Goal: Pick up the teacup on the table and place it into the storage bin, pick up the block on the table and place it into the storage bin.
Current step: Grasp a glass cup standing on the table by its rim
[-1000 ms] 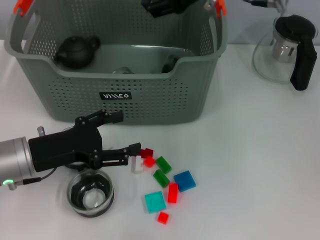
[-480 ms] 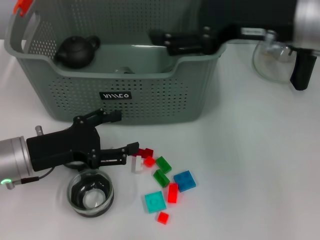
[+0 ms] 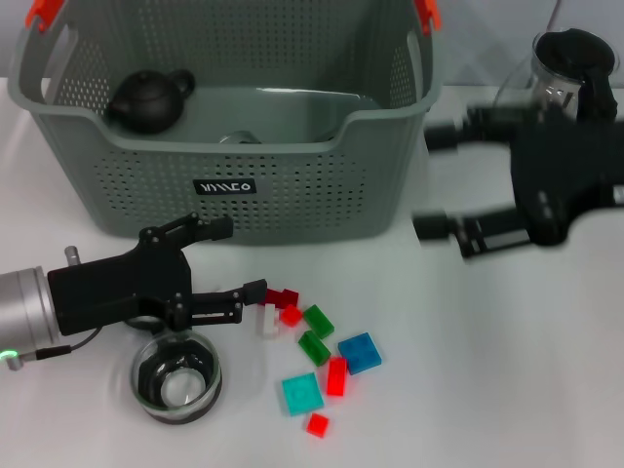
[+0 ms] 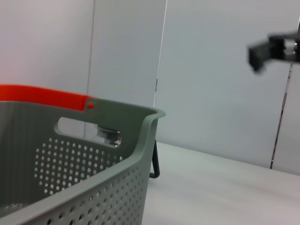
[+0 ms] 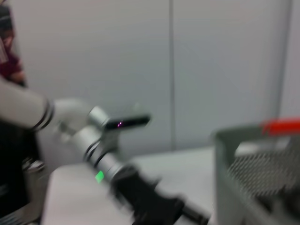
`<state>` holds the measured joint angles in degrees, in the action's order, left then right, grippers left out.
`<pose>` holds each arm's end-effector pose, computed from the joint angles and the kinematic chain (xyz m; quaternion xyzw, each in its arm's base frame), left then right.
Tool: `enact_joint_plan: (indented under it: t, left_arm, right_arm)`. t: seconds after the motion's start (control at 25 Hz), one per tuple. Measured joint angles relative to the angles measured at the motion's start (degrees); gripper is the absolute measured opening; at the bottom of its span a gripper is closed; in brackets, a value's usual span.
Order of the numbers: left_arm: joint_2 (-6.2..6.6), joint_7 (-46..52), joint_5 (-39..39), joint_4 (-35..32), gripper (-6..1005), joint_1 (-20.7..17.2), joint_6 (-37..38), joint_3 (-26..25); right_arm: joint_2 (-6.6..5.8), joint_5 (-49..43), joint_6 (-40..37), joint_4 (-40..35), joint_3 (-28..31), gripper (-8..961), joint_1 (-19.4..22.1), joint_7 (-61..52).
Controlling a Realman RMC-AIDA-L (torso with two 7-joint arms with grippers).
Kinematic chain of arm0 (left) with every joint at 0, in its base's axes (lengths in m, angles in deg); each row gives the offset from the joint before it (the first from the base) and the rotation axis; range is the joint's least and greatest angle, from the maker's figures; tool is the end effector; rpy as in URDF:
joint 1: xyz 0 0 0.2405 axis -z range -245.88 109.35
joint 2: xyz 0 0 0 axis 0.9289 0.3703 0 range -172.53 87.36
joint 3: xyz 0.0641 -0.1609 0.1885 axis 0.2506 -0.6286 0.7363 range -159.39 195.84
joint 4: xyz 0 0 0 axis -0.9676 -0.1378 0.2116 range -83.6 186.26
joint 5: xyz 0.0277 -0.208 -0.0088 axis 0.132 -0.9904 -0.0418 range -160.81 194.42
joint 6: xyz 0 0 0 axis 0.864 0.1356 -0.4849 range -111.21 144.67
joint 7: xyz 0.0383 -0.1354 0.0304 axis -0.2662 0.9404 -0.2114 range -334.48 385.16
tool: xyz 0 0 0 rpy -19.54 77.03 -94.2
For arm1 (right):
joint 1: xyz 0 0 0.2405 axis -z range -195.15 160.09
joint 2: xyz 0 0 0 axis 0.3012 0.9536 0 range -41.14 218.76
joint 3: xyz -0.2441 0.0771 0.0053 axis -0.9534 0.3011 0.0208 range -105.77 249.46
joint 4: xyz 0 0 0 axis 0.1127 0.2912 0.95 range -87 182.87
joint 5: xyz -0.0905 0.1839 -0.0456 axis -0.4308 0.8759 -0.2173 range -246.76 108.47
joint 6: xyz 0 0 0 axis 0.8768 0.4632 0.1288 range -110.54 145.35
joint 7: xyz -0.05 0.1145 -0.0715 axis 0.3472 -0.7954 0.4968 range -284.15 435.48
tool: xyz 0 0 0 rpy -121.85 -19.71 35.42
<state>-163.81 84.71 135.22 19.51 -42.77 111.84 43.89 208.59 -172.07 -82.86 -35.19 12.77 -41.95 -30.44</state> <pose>-0.2910 0.2867 -0.0090 -0.9249 -0.1591 -0.2951 0.1794 0.1399 0.3103 0.0639 -0.9732 0.0657 0.2080 0.0735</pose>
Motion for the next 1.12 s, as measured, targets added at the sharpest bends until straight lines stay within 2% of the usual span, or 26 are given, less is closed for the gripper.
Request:
enact_joint_plan:
  t: [0.2,0.52,0.8,0.96,1.04,1.08,1.12]
  left_arm:
    - [0.14,0.21,0.16,-1.92,935,-0.95,0.71,0.12]
    - [0.22,3.41,1.98,-9.26,935,-2.83,9.05,0.64]
    - [0.74,10.82,7.47,-16.63,935,-2.05,17.92,1.17]
    - [0.93,16.85,7.73,-21.87,935,-1.77,19.88,4.37]
    - [1.09,21.6,7.87,-25.57,934,-1.77,19.98,7.42]
    - [1.32,25.81,8.59,-29.13,934,-1.76,20.18,11.1]
    - [1.32,25.81,8.59,-29.13,934,-1.76,20.18,11.1]
  right_arm:
    - [0.25,-6.15,-5.19,3.11,0.66,927,-1.0,-2.49]
    - [0.32,-8.58,-4.11,13.21,0.44,927,-4.06,0.06]
    - [0.14,-13.41,-0.32,20.35,0.41,927,-8.3,2.77]
    - [0.23,-15.37,2.05,23.5,0.36,926,-11.11,3.22]
    - [0.3,-15.79,2.82,24.65,0.29,926,-12.39,3.12]
    - [0.33,-15.91,3.55,25.36,0.27,926,-13.21,2.99]
    - [0.33,-15.95,4.2,25.94,0.24,926,-13.74,2.88]
